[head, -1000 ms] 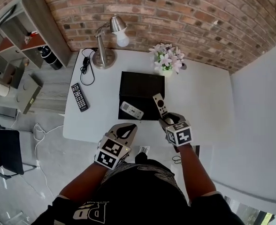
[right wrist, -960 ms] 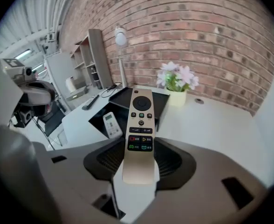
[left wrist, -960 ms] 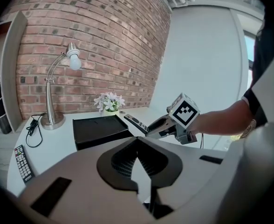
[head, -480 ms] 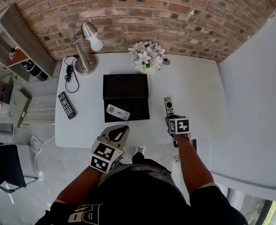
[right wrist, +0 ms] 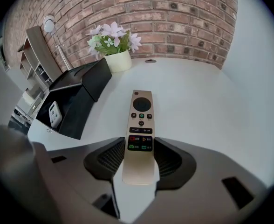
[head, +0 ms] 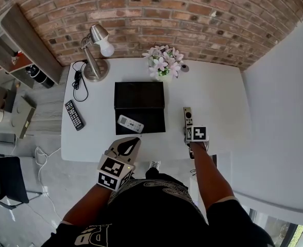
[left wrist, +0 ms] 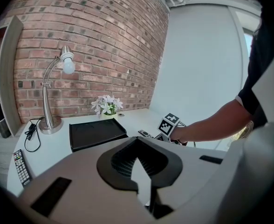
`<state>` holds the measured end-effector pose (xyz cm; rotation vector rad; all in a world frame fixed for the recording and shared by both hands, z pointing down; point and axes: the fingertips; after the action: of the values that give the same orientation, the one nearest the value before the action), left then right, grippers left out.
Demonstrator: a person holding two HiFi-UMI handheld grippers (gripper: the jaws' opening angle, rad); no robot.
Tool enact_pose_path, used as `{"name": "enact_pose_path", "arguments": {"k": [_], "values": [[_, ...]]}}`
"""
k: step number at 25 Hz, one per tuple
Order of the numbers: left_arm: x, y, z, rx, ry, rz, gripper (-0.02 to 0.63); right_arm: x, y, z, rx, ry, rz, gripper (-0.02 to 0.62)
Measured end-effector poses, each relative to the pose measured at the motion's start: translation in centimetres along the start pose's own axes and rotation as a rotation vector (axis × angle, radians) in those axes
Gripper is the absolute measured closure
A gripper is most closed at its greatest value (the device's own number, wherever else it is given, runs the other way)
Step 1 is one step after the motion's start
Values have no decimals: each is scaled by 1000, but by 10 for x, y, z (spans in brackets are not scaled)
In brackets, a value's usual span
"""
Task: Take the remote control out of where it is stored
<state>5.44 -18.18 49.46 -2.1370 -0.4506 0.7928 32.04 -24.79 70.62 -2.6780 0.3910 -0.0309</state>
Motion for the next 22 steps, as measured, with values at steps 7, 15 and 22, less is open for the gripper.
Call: {"name": "enact_pose_path", "arguments": {"k": [7,15,22], "values": [[-3,1,3,5,1,22,600,-1,-2,-4,-9,-1,3,399],[-5,3,6,9,-4,29,600,-1,1,5,20,-9,25,399],[-9,6,12,26,-5,34,600,-8,18,38,146,-28,41,399]]}}
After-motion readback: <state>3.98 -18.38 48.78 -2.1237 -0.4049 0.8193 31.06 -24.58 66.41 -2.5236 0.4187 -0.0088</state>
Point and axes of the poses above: the fingertips, and each gripper's own axes: z backward along the fingers, x to its right, y out of its top, and after that the axes turned 13 degrees about z, right-handed
